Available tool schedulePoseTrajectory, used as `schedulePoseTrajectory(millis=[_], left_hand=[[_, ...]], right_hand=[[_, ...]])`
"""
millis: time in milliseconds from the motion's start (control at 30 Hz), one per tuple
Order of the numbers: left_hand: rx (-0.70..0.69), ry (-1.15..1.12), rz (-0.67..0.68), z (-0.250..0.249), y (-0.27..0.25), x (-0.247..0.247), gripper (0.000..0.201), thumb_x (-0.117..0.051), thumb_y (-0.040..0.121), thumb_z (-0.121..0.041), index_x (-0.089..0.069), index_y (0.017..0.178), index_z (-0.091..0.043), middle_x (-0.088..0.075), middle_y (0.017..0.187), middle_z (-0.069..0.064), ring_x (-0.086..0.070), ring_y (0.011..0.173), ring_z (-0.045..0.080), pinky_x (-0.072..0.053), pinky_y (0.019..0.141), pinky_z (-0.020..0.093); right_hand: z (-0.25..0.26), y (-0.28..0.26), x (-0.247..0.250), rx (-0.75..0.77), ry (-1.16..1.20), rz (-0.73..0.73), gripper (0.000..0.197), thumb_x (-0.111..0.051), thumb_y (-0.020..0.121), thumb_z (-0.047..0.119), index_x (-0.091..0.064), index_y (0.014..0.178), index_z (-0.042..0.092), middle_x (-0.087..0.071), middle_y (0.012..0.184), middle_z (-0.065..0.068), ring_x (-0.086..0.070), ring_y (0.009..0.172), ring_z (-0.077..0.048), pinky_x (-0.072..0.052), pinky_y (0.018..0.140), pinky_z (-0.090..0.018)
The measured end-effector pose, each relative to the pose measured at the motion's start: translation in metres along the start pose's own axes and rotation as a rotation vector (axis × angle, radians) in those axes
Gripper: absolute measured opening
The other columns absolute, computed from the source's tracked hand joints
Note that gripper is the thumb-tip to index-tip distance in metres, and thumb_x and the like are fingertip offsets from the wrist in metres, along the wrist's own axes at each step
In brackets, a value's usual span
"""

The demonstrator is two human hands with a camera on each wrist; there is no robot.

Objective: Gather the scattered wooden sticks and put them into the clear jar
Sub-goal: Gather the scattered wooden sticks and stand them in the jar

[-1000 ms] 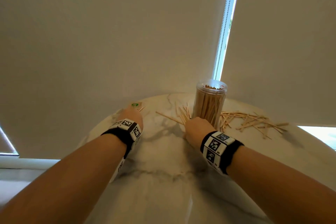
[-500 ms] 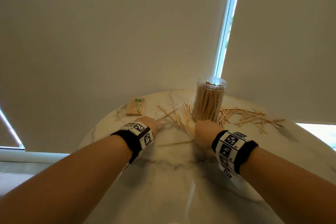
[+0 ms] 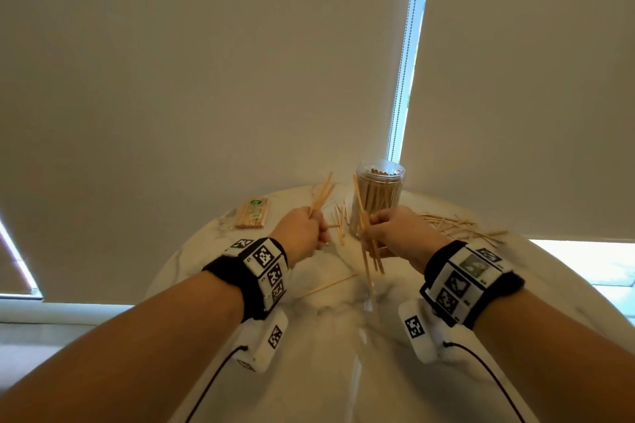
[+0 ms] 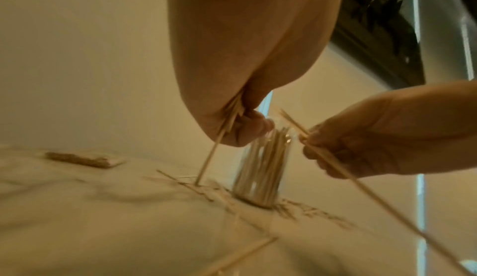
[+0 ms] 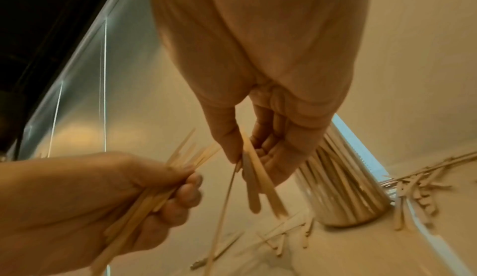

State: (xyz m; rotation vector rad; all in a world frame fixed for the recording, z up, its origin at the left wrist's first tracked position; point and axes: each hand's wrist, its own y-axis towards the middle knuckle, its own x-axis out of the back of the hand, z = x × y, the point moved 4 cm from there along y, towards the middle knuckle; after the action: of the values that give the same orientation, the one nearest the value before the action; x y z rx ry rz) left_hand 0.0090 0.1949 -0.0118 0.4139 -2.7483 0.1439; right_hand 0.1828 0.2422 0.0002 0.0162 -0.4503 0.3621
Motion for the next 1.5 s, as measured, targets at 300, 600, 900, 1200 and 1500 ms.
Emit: schedulePoseTrajectory(millis=[300,600,900,1200,1500], left_hand=[[0.034,-0.291,0.092,-0.022,-0.042,-0.042,0.029,-0.030,0.108,-0.033,-0.054,0.111,-0.017,-0.071,0.090,0.012,-0.071,0.073,0.025,-0.060,0.063,0.037],[0.009,-0.204,0.048,-0.006,-0.037,-0.015,0.031,-0.034,0.106,-0.034,-0.055,0.098,-0.012,-0.042,0.066,0.001,-0.030,0.046,0.010,-0.026,0.042,0.023],[-0.159,0.062,0.337,-0.006,-0.065,-0.048,0.018,-0.050,0.099,-0.029,-0.053,0.085,-0.018,-0.046,0.066,-0.001,-0.036,0.050,0.011,-0.034,0.046,0.023],[-0.172,-0.676,-0.075,-0.014,-0.035,0.009,0.033,-0.043,0.104,-0.041,-0.043,0.081,-0.018,-0.038,0.058,-0.005,-0.033,0.045,0.007,-0.032,0.045,0.024],[-0.207,-0.454,-0.118,-0.009,-0.038,0.010,0.026,-0.043,0.104,-0.040,-0.055,0.100,-0.017,-0.045,0.065,-0.003,-0.040,0.049,0.009,-0.038,0.048,0.026]], right_hand=[[0.016,-0.029,-0.016,0.156,0.054,-0.049,0.014,-0.072,0.090,0.021,-0.078,0.089,0.009,-0.076,0.076,-0.007,-0.072,0.065,-0.017,-0.059,0.064,-0.027],[0.036,-0.039,0.006,0.207,-0.101,-0.128,0.030,-0.067,0.090,0.044,-0.069,0.105,0.018,-0.071,0.101,-0.003,-0.064,0.087,-0.015,-0.056,0.083,-0.036],[0.053,-0.048,-0.013,0.253,-0.164,0.086,0.048,-0.037,0.106,0.041,-0.071,0.099,0.007,-0.073,0.094,-0.006,-0.070,0.083,-0.022,-0.055,0.077,-0.035],[0.026,-0.071,-0.056,0.057,-0.282,0.525,0.033,-0.055,0.101,0.031,-0.065,0.119,0.005,-0.073,0.109,-0.011,-0.071,0.100,-0.024,-0.058,0.091,-0.035],[0.030,-0.062,-0.071,0.187,-0.288,0.393,0.026,-0.072,0.090,0.029,-0.075,0.099,0.004,-0.078,0.086,-0.004,-0.074,0.074,-0.012,-0.061,0.075,-0.024]])
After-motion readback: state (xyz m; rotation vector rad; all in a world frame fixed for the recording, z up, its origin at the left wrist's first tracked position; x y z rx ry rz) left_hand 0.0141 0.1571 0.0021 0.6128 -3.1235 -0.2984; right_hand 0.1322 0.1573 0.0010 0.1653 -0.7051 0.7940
